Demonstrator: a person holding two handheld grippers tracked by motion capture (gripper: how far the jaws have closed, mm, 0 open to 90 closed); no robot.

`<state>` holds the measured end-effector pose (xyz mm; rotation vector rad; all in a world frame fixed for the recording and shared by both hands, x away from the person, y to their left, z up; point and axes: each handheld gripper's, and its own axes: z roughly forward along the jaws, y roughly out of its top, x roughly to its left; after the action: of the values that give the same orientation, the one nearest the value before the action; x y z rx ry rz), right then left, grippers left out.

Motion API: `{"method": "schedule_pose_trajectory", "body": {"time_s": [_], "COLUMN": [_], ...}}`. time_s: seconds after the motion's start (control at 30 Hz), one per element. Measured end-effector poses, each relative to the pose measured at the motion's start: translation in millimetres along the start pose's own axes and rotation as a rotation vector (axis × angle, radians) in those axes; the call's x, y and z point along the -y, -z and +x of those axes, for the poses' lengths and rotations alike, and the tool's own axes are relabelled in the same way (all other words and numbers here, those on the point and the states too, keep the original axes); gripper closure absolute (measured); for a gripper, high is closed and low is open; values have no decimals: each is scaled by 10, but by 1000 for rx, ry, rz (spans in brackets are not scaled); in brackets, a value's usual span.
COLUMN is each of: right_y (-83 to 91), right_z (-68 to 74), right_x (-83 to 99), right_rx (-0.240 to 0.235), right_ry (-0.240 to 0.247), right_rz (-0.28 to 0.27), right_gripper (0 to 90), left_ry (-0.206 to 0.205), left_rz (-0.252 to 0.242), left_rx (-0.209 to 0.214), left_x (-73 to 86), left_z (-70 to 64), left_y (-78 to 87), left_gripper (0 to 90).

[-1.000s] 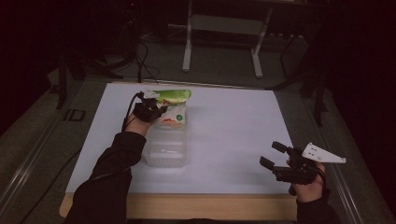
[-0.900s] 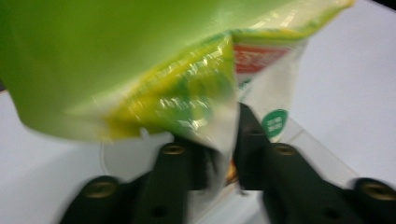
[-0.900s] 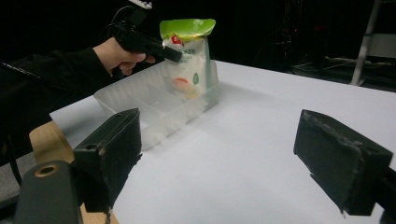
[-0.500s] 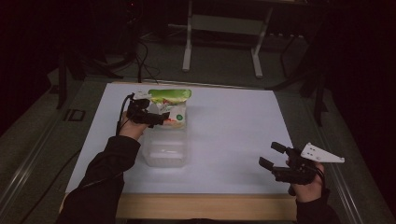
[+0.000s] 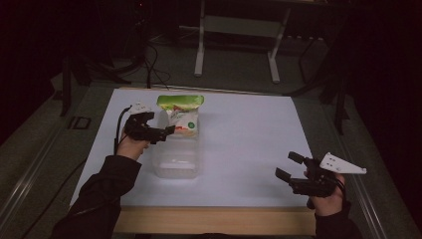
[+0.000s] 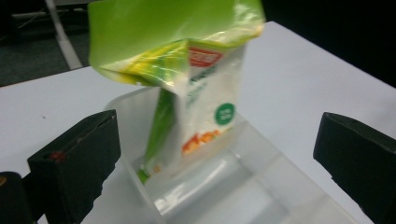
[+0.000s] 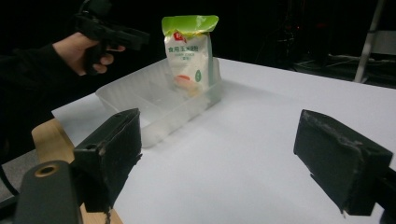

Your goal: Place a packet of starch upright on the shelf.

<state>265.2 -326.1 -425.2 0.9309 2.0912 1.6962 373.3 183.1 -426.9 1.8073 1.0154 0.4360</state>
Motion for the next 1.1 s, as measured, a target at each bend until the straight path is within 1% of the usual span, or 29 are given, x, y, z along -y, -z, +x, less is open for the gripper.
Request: {"method": "schedule_pose_trajectory", "body": {"time_s": [0.07, 0.13, 0.27, 0.3, 0.37, 0.43, 0.47, 0.5, 0.77, 0.8, 0.87, 0.97, 1.1], "right_y": [-3, -11, -19, -19, -17, -21, -21, -22, -28, -31, -35, -38, -48], "right_z": [-3, -2, 13, 13, 15, 15, 15, 16, 19, 20, 21, 30, 31], "right_x": [2, 4, -1, -1, -4, -3, -3, -2, 10, 12, 17, 22, 32], "right_rx": [-2, 0, -4, -4, -5, -6, -6, -5, -10, -7, -9, -7, -9], "right_ry": [-2, -2, 2, 2, 2, 2, 2, 4, 4, 6, 5, 11, 12], "right_rz": [-2, 1, 1, 1, 1, 1, 1, 2, 3, 6, 5, 9, 12], "right_gripper": [149, 150, 149, 149, 149, 150, 150, 150, 149, 149, 149, 149, 148], "left_ry": [0, -14, -46, -46, -53, -68, -68, -76, -130, -138, -156, -174, -191], "left_rz": [-10, -28, -45, -45, -56, -57, -57, -60, -55, -48, -54, -59, -46], "left_rx": [18, 32, 71, 71, 109, 129, 129, 157, 271, 290, 309, 346, 386], "left_x": [-1, -1, 4, 4, 10, 15, 15, 26, 95, 101, 116, 144, 196], "left_z": [-56, -131, -312, -312, -418, -506, -506, -595, -1004, -1055, -1156, -1279, -1406], "left_y": [65, 124, 209, 209, 242, 255, 255, 257, 201, 191, 180, 159, 111], "left_gripper": [12, 12, 12, 12, 12, 12, 12, 12, 12, 12, 12, 13, 13]}}
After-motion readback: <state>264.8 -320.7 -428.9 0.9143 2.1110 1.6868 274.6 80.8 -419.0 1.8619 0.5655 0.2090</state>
